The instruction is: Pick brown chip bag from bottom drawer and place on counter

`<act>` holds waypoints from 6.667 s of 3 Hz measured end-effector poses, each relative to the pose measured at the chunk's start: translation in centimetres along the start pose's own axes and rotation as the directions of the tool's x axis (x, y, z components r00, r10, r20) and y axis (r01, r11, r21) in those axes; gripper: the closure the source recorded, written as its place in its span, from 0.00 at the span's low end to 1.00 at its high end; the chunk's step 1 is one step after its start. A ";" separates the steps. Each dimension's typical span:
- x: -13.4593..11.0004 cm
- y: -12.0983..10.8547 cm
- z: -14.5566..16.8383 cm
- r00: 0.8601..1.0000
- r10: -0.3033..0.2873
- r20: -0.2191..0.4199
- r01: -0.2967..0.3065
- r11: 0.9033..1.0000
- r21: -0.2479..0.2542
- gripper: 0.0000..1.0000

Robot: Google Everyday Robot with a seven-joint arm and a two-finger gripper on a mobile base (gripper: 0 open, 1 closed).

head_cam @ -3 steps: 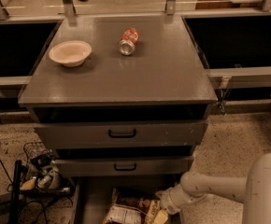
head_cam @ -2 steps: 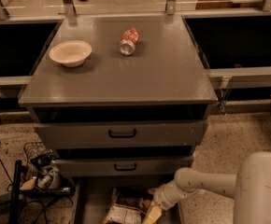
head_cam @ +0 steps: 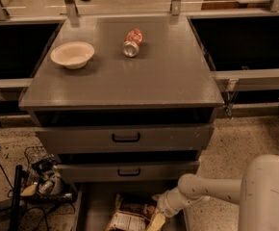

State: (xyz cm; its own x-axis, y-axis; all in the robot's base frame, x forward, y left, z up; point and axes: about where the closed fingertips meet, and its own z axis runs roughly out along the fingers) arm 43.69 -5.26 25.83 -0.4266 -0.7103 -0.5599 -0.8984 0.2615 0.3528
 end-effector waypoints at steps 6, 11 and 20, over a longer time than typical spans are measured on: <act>0.2 -4.1 6.3 0.994 0.088 0.067 -0.090 0.996 0.029 0.00; 1.0 -4.4 9.1 0.995 0.100 0.029 -0.100 0.995 -0.012 0.50; -6.4 6.3 -5.8 1.000 0.029 -0.001 -0.029 0.988 0.152 1.00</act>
Offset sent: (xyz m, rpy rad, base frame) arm 0.0077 -0.0051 -0.0246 -0.0816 -0.0307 -0.1043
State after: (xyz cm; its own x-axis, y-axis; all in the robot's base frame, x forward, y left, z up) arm 41.38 -2.89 35.97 -0.4525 -0.7029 -0.5488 -0.8912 0.3778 0.2510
